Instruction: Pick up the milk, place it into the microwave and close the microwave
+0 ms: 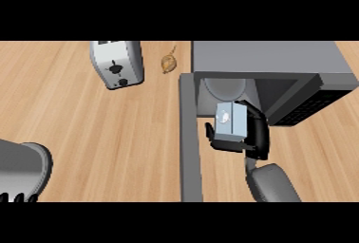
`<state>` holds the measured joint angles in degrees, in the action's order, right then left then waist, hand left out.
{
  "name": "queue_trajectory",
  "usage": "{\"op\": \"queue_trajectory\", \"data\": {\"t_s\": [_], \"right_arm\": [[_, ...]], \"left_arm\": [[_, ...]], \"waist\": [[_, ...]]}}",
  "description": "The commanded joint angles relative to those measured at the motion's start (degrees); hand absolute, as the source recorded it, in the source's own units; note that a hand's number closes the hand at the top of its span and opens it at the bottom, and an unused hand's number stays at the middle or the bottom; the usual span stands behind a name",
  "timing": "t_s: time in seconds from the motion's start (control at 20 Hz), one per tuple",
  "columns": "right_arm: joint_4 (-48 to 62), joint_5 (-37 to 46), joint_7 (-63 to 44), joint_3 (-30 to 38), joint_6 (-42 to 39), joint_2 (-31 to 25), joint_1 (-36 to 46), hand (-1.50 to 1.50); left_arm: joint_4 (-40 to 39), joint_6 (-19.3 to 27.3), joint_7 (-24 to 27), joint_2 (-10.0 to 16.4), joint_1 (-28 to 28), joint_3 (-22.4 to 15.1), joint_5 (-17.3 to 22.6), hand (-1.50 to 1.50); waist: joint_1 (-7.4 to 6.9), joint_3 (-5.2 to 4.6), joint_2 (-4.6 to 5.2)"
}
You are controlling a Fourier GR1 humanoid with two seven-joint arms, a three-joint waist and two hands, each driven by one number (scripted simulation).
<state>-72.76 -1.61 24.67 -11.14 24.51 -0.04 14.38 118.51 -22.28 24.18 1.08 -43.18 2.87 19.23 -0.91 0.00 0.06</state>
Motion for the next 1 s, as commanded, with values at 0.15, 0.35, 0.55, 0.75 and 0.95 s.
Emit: {"op": "queue_trajectory", "data": {"t_s": [0.15,0.35,0.55,0.75,0.95], "right_arm": [[21.1,-3.8,6.0,5.1,1.6,0.0,12.1,1.50],[32.2,-7.0,8.7,8.2,2.6,0.0,21.2,1.50],[44.5,-5.6,12.0,13.5,3.3,-0.7,28.0,1.50],[51.8,-3.4,12.4,14.4,4.3,-5.6,32.1,1.50],[57.5,-2.7,16.6,15.5,8.2,-3.2,33.7,1.50]], "left_arm": [[-0.2,0.2,0.0,-1.0,0.3,-1.5,-1.8,-1.50],[-1.4,-3.3,0.8,1.3,-0.5,2.5,0.8,-1.50],[-3.7,-2.0,0.0,1.2,3.8,3.5,0.9,-1.50],[-2.2,-3.0,-0.4,1.0,2.8,2.0,1.1,-1.50],[-3.5,-5.2,0.8,2.2,2.1,3.3,1.8,-1.50]], "waist": [[-0.31,0.04,0.13],[-0.85,0.05,0.26],[-1.40,0.07,0.70],[-2.66,0.12,1.19],[-3.61,0.15,1.45]]}}
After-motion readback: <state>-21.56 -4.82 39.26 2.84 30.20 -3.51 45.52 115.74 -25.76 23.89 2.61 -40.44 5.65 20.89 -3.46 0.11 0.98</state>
